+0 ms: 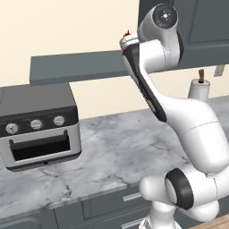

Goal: Move the shaker and ketchup from the cabinet to the dining counter.

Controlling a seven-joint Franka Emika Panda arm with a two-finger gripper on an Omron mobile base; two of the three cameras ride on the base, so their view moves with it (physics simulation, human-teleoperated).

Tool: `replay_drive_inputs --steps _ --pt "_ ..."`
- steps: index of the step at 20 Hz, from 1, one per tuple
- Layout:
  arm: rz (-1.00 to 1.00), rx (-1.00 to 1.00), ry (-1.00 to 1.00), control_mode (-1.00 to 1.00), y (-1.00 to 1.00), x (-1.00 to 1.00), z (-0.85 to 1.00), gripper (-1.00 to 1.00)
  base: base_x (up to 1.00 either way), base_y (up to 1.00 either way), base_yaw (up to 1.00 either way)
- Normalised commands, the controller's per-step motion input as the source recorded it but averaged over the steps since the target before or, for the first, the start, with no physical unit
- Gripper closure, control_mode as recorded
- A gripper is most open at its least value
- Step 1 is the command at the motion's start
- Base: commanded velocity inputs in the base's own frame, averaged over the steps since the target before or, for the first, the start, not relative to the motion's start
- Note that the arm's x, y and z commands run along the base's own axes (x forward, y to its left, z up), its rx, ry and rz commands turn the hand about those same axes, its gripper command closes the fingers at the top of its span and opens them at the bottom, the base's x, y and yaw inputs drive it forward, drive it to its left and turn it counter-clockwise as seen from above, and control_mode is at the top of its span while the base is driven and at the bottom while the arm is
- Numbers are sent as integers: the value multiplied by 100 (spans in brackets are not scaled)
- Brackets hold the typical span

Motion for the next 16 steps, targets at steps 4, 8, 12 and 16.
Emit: replay_drive_inputs --steps 4,8,12,16 --pt "0 9 0 -100 0 43 7 -100 0 0 0" --pt "0 2 0 -100 0 41 0 -100 0 0 0" --pt "0 0 0 -100 0 34 0 -100 0 0 0" --pt "-1 0 0 -100 0 40 -4 -100 0 0 0"
